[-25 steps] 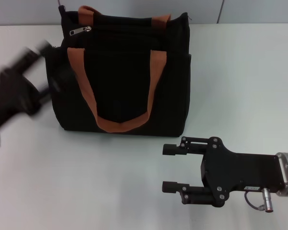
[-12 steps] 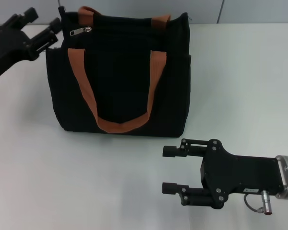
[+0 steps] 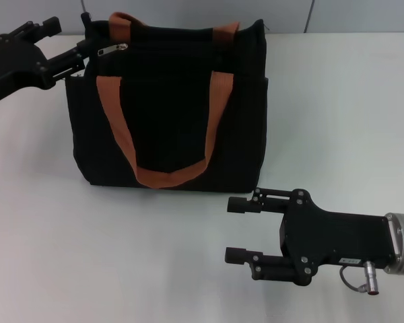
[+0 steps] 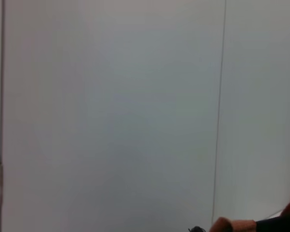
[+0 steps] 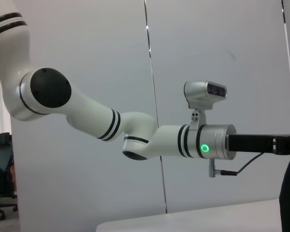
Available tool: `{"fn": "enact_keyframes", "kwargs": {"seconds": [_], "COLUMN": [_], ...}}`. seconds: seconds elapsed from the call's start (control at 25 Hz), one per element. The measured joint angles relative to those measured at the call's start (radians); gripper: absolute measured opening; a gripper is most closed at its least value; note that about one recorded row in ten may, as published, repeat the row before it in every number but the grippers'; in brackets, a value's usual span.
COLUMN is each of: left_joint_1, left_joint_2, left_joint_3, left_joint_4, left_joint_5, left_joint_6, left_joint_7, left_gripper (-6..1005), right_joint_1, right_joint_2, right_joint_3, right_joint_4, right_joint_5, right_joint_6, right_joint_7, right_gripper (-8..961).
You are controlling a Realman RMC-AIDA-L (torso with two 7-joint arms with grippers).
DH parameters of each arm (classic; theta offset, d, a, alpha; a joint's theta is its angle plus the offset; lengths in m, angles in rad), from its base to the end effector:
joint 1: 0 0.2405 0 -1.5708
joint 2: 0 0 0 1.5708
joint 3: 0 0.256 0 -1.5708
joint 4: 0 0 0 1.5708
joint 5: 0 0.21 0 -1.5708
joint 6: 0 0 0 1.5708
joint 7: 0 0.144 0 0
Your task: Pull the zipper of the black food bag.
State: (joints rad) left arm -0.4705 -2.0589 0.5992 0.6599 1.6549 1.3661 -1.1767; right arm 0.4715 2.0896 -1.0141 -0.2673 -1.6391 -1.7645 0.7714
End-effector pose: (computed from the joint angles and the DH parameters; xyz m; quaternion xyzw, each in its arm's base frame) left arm -0.2826 0.3608 0.0586 -0.8587 -0.1828 -0.3222 0.3542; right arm 0.2434 0.2447 -0.0610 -0.9182 0.0514 0.3911 0.0360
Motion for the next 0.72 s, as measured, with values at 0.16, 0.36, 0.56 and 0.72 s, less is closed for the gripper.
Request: {"fn": "enact_keyframes", "kwargs": {"seconds": [0.16, 0.36, 0.56, 0.72], "left_joint_1": [0.001, -0.002, 0.009, 0.009], "left_joint_2": [-0.006, -0.010, -0.011, -0.009], "left_joint_3": [-0.041, -0.054, -0.052, -0.050], "left_joint_4": [0.001, -0.032, -0.037, -0.037], "left_joint_5": [-0.024, -0.059, -0.095, -0.096], "left_joint_6": [-0.004, 0.006, 0.028, 0.026], "left_joint_7": [-0.005, -0.003, 0.003, 0.004], "left_gripper": [799, 799, 799, 798], "right_joint_1": [0.001, -0.010, -0.106, -0.107], "right_joint_2": [0.000, -0.001, -0.001, 0.000], "right_joint_3": [0.000, 0.001, 0.023, 0.028], "right_joint_4": [0.006, 0.063, 0.083, 0.115], "right_joint_5": [0.007, 0.105, 0.324, 0.419], "right_joint_6": [0.011, 0.014, 0.013, 0.040], "right_joint_7": [-0.008, -0.089, -0.156, -0.140], "right_gripper": [562, 552, 543, 535]}}
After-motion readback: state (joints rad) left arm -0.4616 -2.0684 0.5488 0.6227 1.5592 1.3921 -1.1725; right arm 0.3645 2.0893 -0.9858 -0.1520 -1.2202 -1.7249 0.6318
